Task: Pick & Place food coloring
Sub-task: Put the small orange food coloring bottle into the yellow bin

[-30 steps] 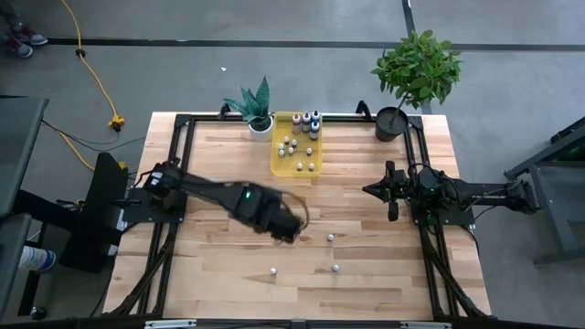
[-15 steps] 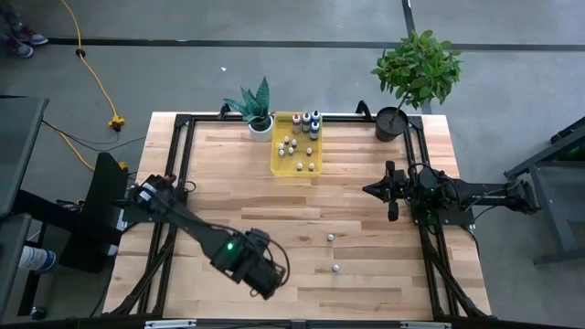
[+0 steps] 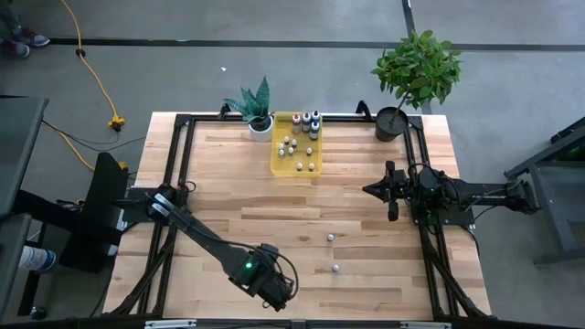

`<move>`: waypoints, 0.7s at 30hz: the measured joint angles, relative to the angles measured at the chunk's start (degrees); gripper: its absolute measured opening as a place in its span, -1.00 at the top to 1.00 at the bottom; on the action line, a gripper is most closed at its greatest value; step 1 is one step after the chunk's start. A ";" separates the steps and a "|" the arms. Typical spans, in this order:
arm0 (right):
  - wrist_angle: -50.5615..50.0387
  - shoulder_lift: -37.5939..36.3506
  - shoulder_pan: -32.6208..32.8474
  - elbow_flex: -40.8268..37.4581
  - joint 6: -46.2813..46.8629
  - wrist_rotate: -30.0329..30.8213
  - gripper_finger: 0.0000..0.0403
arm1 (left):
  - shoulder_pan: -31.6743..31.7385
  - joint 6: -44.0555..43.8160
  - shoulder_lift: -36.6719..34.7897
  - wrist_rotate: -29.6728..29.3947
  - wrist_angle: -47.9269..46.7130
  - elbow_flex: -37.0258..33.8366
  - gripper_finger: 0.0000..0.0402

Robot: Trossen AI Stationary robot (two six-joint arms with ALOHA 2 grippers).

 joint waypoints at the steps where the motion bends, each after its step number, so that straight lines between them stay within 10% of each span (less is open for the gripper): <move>1: 0.00 0.00 -0.01 0.00 0.01 0.00 1.00 | 0.32 0.46 0.58 0.02 0.34 0.00 -0.20; 21: 0.00 0.00 -0.01 -0.01 0.01 0.00 1.00 | 5.73 11.10 7.14 3.81 1.26 0.02 -0.20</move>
